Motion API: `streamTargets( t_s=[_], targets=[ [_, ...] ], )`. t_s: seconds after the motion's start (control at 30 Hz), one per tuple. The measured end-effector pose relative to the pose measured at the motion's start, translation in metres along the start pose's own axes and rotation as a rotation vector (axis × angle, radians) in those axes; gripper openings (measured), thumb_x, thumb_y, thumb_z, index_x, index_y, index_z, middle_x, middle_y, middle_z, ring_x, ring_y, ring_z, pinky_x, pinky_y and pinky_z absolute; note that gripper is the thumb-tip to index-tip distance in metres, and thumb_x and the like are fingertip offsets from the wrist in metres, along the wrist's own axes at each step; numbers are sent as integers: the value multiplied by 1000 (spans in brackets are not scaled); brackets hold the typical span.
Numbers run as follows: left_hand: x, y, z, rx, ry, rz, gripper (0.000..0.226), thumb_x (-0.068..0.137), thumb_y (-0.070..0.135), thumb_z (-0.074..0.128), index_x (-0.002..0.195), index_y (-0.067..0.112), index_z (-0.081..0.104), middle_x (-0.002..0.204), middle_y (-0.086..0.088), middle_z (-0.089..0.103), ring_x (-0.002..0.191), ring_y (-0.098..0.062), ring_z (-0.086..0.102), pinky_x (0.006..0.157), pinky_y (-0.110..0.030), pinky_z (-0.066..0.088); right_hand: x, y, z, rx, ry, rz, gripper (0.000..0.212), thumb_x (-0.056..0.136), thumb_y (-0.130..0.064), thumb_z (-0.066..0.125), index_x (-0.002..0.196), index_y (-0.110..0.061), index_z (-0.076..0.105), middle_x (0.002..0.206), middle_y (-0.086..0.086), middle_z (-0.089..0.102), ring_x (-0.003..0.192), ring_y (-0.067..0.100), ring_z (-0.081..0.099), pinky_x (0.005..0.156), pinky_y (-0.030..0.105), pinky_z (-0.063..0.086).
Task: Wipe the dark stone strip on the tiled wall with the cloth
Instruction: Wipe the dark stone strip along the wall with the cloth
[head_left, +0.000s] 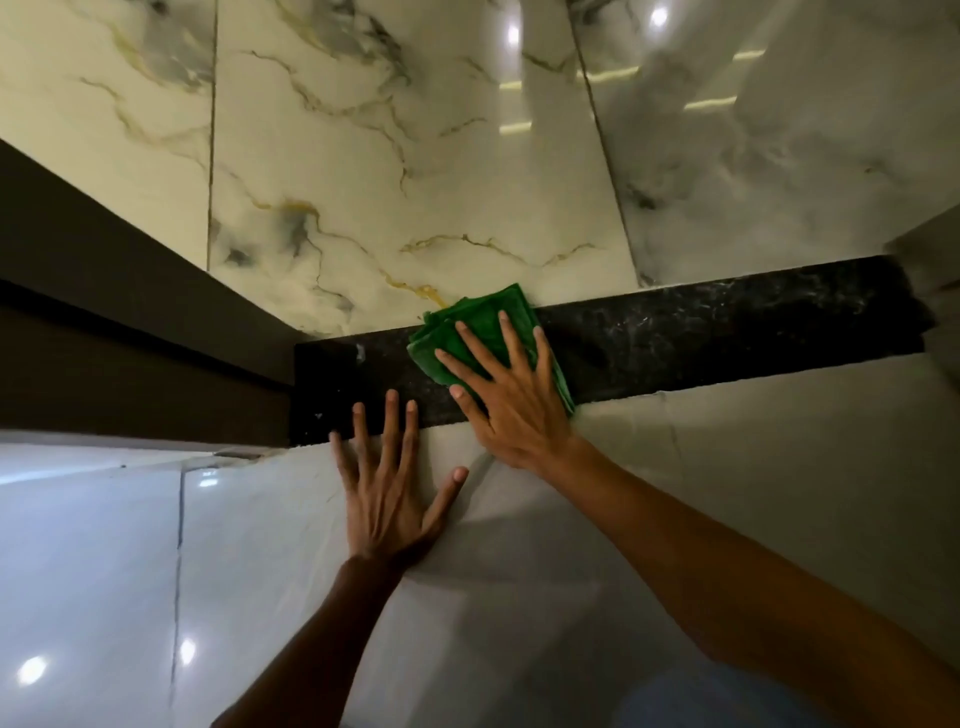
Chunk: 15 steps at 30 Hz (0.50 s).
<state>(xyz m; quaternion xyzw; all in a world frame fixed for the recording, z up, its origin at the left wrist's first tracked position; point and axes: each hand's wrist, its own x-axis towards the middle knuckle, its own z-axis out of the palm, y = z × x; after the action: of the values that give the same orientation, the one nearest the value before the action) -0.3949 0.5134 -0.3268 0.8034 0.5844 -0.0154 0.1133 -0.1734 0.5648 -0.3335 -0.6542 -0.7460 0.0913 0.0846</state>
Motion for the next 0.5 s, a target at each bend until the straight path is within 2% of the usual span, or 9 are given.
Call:
streamTargets(
  t_s=[0.13,0.23,0.5],
  targets=[
    [1,-2,2,40,-32,-19,107,98,91,12,179,23,10,190,-5,-2,174,-42,-8,135,-76,1,-5,2,-3,13,-1,36,59,113,-60,30,171,-48,26,185,-8,17,171,43,12,133,73,13],
    [0,-6,6,48,-17,-8,104,99,90,15,180,25,7,190,-3,-5,174,-40,-9,134,-76,3,-20,26,-8,27,15,134,60,113,-62,28,171,-48,25,185,-9,16,172,40,10,135,71,11],
    [1,-5,6,46,-7,14,105,99,87,15,179,19,12,190,-4,-3,175,-38,-4,135,-76,3,-76,159,-49,8,18,398,60,113,-61,24,172,-48,23,186,-10,9,173,37,6,136,70,10]
  ],
)
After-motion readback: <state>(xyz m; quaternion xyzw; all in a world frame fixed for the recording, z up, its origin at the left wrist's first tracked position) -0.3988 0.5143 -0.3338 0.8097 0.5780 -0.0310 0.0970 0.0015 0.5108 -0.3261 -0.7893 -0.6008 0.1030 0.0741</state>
